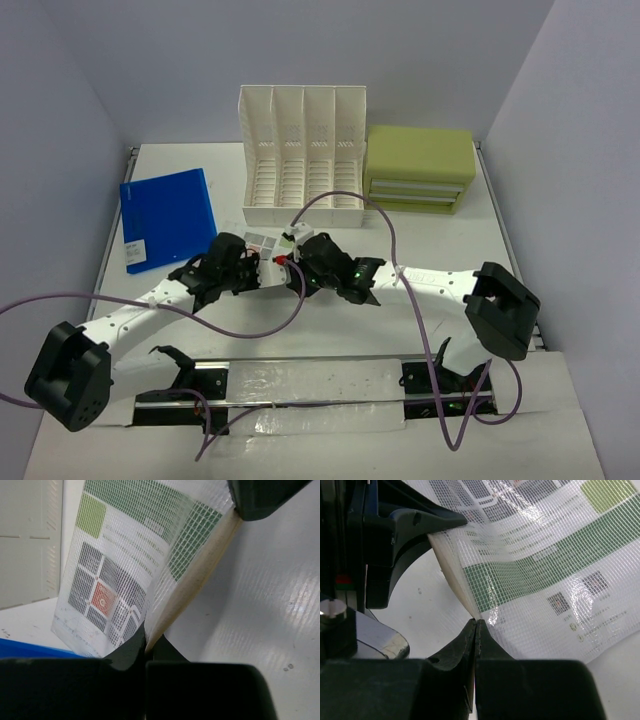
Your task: Organize the desk
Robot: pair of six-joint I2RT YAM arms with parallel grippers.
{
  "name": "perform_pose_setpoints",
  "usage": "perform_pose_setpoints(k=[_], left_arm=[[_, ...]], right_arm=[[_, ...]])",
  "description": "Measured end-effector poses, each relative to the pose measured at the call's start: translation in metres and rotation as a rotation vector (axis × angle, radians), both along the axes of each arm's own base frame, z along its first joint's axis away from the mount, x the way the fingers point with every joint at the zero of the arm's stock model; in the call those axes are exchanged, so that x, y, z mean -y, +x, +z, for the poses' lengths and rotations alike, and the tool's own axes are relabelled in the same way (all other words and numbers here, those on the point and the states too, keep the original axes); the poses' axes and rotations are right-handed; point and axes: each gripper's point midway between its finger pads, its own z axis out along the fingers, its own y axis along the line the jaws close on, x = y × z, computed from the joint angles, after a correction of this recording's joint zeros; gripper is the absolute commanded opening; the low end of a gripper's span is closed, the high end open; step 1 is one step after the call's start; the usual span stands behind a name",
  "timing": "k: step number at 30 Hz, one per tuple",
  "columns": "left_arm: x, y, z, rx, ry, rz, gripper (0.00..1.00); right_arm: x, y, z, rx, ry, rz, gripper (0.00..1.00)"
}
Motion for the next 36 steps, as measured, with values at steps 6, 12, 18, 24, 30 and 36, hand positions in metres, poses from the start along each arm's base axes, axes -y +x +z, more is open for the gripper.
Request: perform_pose_setpoints(k=[6, 12, 18, 24, 30, 36], left_arm=[[0.003, -0.006, 0.01, -0.014, -0.026, 0.024, 0.0], [0.009, -0.002, 0.068, 0.038, -0.161, 0.11, 0.0], [0.02, 0.014, 0.15, 0.11, -0.369, 0.231, 0.0], [0.016, 0.028, 0.205, 0.119, -0.552, 0.425, 0.0], [-0.005, 0.049, 0.294, 0.236, -0.808, 0.67, 0.0], [-0.032, 0.062, 0.372, 0.383, -1.134, 0.863, 0.0]], right_arm=[[0.01, 0.005, 0.013, 0.023, 0.006, -0.043, 0.53], [0.04, 0.014, 0.093, 0.155, 0.141, -0.157, 0.64], [0.098, 0.021, 0.175, 0.283, 0.31, -0.359, 0.65], [0.143, 0.018, 0.195, 0.315, 0.344, -0.503, 0.65], [0.159, 0.018, 0.202, 0.334, 0.357, -0.56, 0.65], [0.154, 0.024, 0.186, 0.323, 0.292, -0.568, 0.65]])
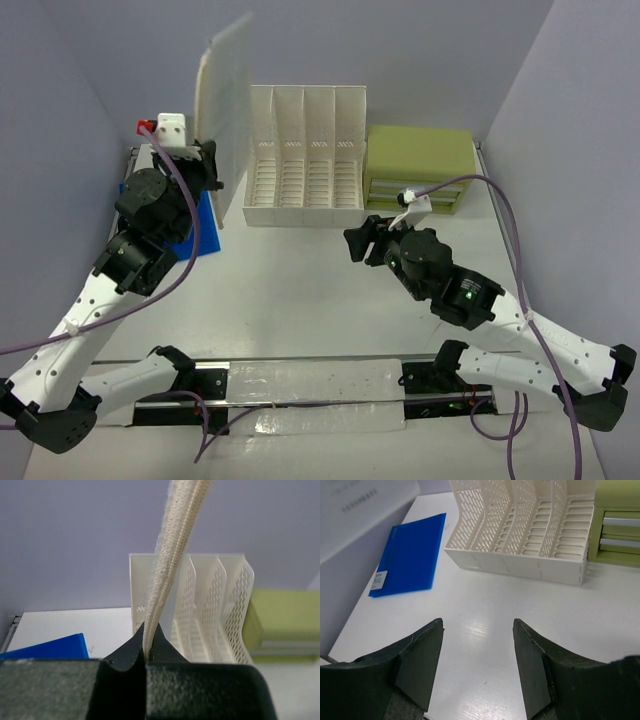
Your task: Organize the desk
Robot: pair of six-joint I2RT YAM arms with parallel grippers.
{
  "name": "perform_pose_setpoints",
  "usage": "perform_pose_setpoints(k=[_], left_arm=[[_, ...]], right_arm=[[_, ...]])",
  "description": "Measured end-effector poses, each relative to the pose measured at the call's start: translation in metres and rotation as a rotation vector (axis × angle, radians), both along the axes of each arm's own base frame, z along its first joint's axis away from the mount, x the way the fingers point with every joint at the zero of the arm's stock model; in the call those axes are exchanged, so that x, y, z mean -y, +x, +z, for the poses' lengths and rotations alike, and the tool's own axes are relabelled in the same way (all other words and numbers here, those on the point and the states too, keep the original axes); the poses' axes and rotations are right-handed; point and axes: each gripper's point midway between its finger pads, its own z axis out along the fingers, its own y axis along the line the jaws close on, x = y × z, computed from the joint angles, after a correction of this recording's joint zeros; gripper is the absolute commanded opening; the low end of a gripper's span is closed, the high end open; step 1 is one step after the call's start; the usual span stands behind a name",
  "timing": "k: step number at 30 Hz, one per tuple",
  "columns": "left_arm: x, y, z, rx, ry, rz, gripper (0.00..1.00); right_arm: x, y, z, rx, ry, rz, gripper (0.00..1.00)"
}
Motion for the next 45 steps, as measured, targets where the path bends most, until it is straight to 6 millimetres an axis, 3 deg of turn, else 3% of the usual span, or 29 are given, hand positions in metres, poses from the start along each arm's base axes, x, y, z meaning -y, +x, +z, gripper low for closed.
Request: perform_pose_setpoints(k=[5, 12, 15, 18, 30, 34, 40, 45], left_arm=[[-0.009, 0.026, 0.014, 0.074, -0.14, 0.149, 0.0], [0.014, 0.072, -0.027, 0.047, -0.089, 0.207, 0.0], [0.021, 0.083, -0.035, 0.04, -0.063, 0.211, 0.0], [0.026, 0.092, -0.027, 0.063, -0.035, 0.217, 0.0], [0.037, 0.092, 0.056, 0.338, -0.04, 0.271, 0.0], [0.054, 0.097, 0.06, 0.377, -0.039, 0.265, 0.0], [0.09, 0.109, 0.042, 0.389, 0.016, 0.218, 0.0], [0.106, 0.115, 0.034, 0.413, 0.056, 0.17, 0.0]], right_arm=[[0.0, 0.004, -0.005, -0.004, -0.027, -0.012, 0.65], [0.001, 0.009, -0.011, -0.006, -0.063, -0.032, 0.65], [0.004, 0.011, -0.011, -0.002, -0.063, -0.048, 0.65], [0.008, 0.011, -0.009, 0.002, -0.059, -0.061, 0.65], [0.023, 0.009, -0.006, 0.002, -0.037, -0.109, 0.65], [0.025, 0.01, -0.009, -0.002, -0.048, -0.124, 0.65], [0.024, 0.015, -0.017, -0.018, -0.077, -0.139, 0.65], [0.023, 0.017, -0.022, -0.028, -0.093, -0.142, 0.65]])
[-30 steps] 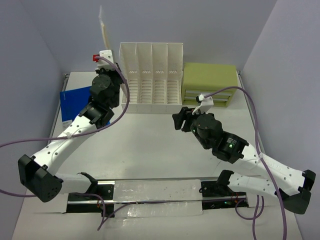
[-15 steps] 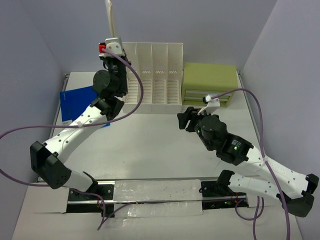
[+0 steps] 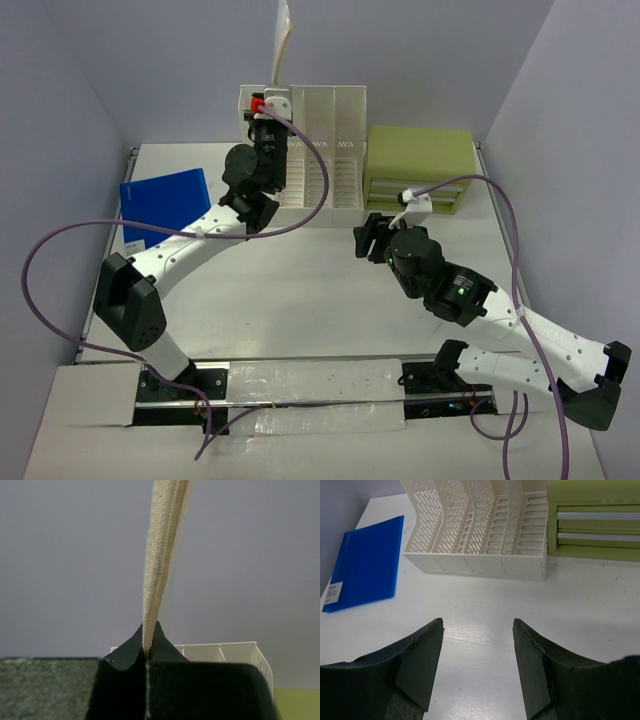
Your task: Organize the desk
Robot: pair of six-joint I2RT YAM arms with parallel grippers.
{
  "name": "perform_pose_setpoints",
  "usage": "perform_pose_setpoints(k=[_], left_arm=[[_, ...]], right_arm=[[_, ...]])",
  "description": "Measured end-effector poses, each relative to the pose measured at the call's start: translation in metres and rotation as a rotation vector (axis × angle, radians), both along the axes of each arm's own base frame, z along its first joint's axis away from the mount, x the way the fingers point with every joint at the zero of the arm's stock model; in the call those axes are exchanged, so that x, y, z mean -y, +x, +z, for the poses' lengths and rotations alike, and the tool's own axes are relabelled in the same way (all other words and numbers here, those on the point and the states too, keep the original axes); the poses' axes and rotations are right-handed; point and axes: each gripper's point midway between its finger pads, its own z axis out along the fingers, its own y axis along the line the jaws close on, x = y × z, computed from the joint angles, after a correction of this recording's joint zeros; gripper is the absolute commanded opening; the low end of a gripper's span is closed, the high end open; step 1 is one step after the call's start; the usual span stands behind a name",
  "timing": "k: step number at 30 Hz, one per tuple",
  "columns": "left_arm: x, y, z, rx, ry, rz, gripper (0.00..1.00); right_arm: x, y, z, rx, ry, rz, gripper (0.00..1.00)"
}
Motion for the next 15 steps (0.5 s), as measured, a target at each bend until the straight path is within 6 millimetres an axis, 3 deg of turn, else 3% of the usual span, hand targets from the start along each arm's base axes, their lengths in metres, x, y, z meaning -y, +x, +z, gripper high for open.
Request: perform_pose_setpoints(k=[8, 15], left_arm=[[0.007, 0.002, -0.004, 0.031, -0.008, -0.045, 0.0], [0.014, 0.023, -0.05, -0.069, -0.005, -0.087, 0.0]], right_arm=[[0.001, 0.001, 0.0, 0.0, -0.001, -0.007, 0.65], [0.004, 0.002, 0.002, 0.003, 0.008, -0.019, 0.65]])
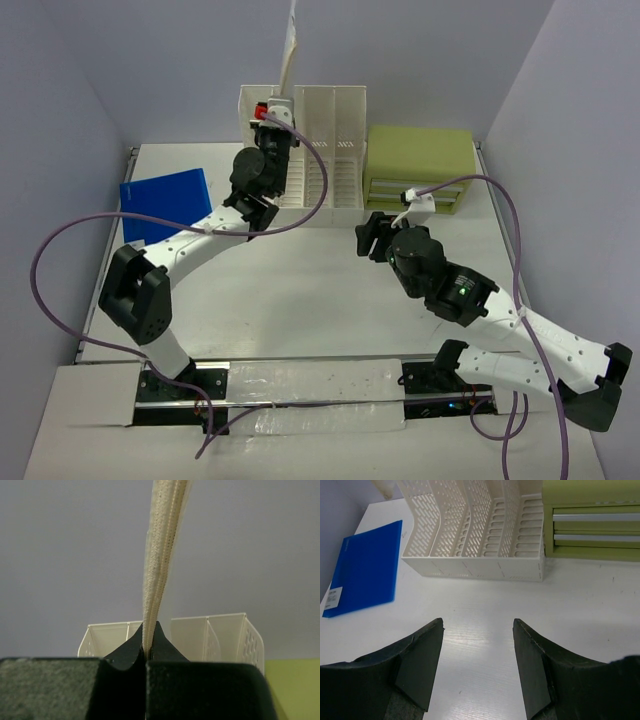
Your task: Organize the desk
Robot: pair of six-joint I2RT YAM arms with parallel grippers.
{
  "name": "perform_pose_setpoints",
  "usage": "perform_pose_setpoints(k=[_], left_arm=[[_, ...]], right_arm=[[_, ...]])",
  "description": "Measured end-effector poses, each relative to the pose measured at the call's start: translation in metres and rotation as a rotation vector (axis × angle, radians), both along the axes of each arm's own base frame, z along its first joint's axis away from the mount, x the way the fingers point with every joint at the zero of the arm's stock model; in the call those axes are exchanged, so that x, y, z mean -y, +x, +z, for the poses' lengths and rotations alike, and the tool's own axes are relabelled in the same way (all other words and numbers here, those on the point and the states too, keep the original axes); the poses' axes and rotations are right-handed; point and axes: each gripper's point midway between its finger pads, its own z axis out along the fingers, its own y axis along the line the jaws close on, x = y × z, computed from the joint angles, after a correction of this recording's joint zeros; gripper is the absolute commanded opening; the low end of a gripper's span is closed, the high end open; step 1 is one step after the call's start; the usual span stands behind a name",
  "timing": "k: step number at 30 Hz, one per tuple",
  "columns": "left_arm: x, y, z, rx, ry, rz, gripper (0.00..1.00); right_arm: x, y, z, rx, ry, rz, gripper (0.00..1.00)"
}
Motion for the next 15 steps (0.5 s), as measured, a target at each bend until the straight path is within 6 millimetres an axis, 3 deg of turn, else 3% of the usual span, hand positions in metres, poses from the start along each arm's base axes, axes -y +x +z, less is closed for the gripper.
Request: perform_pose_setpoints(k=[6, 15], left_arm=[[-0.001, 0.017, -0.043, -0.064, 0.039, -0.005, 0.0], [-0.008, 0.038, -0.077, -0.098, 0.04, 0.015, 0.0]], right_arm=[[0.002, -0.001, 0.001, 0.004, 0.009, -0.003, 0.65], [0.008, -0.002, -0.01, -0.009, -0.003, -0.018, 0.65]])
